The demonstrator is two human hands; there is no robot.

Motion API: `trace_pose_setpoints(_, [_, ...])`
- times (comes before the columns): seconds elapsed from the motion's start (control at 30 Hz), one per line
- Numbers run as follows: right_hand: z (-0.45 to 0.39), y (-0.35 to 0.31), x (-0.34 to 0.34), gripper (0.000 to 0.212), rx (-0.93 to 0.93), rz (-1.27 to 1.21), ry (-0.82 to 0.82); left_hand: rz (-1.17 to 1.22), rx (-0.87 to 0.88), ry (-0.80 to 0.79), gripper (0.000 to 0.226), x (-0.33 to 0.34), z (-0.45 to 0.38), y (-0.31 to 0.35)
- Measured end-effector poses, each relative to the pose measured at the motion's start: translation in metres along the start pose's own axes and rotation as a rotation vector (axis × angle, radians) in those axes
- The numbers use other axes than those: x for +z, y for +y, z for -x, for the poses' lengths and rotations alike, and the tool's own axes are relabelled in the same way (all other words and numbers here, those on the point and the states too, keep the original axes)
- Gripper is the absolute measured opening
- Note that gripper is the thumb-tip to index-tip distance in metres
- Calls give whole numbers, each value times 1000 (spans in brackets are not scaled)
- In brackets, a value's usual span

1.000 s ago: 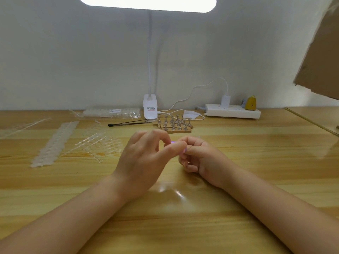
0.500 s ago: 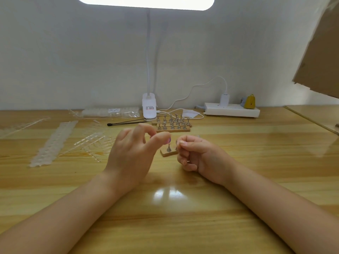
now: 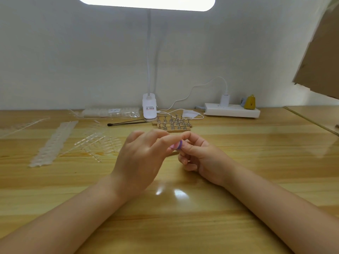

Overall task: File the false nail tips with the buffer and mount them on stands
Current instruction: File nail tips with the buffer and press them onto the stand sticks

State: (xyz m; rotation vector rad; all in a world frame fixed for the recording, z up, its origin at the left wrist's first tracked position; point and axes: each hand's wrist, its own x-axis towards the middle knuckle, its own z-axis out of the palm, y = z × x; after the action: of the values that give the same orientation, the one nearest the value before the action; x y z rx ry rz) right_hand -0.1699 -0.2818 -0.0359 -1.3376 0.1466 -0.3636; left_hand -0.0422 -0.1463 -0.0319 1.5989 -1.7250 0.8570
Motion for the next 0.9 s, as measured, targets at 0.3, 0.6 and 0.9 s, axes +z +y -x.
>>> trace_pose_setpoints(0.3, [1, 0, 1, 10, 4, 27, 8, 16, -12, 17, 29, -1, 1, 0])
trace_pose_setpoints(0.6, [-1, 0, 2, 3, 11, 49, 30, -106, 76, 84, 22, -2, 0, 1])
trace_pose_setpoints(0.9, [0, -1, 5, 11, 47, 52, 38, -172, 237, 154, 43, 5, 2, -4])
